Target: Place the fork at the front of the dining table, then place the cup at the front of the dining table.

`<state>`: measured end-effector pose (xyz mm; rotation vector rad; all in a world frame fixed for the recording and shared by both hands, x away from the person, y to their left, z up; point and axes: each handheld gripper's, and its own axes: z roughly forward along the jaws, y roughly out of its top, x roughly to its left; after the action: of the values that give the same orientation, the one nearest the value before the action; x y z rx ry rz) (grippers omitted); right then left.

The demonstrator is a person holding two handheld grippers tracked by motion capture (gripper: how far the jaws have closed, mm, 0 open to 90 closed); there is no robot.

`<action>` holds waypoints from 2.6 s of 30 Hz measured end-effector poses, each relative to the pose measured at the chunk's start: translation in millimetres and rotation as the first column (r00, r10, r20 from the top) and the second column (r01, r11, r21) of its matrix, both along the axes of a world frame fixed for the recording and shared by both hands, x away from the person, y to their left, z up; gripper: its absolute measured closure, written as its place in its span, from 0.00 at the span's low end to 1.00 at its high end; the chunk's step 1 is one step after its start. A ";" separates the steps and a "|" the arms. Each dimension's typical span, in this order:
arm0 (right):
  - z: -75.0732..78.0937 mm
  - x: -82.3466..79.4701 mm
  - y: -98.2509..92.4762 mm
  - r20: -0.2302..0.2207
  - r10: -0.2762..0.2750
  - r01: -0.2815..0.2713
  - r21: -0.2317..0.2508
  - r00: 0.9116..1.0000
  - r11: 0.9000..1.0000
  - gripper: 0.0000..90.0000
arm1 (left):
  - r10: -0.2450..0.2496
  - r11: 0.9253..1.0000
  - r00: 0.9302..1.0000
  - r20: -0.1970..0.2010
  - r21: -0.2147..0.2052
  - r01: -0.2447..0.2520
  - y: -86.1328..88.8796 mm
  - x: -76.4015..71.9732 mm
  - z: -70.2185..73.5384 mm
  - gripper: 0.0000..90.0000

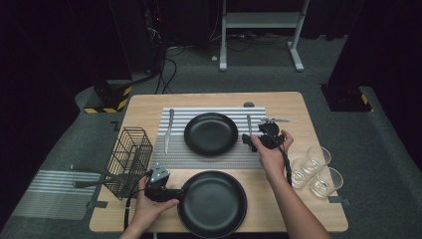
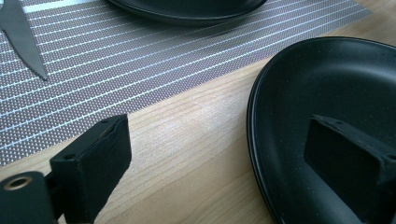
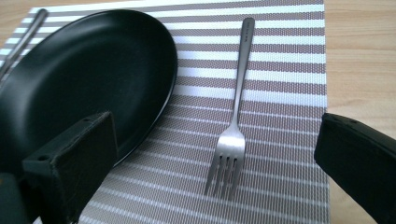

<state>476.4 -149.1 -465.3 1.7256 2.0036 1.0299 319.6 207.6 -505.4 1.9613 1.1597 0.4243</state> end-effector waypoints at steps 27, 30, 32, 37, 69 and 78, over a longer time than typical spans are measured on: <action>26.4 -69.3 -29.2 0.083 0.099 -0.104 0.055 0.992 0.993 0.00 | 0.009 1.000 1.000 0.005 -0.009 -0.009 -1.1 -0.8 0.0 0.09; 26.3 -75.7 -32.6 0.087 0.102 -0.108 0.061 0.991 0.992 0.00 | 0.009 1.000 1.000 0.005 -0.009 -0.009 -1.3 -0.9 0.0 0.09; 26.2 -80.0 -35.3 0.088 0.104 -0.110 0.062 0.991 0.992 0.00 | 0.007 1.000 1.000 0.005 -0.008 -0.007 -1.6 -1.0 0.0 0.09; 26.6 -90.7 -44.4 0.097 0.101 -0.107 0.059 0.990 0.992 0.01 | 0.007 1.000 1.000 0.006 -0.005 -0.007 -2.6 -1.5 0.1 0.09; -2.9 -133.7 -110.2 0.106 -0.014 0.017 -0.033 0.994 0.999 0.63 | 0.007 1.000 1.000 -0.003 0.007 -0.007 -7.0 -4.2 -2.3 0.09; -11.0 -134.7 -106.0 0.083 -0.042 0.046 -0.042 0.996 0.998 0.81 | 0.006 1.000 1.000 0.003 0.013 -0.006 -7.1 -5.1 -2.0 0.09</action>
<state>341.7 -255.1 -476.3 1.6702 1.9150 1.0173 314.6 200.6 -507.4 1.9684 1.1636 0.4391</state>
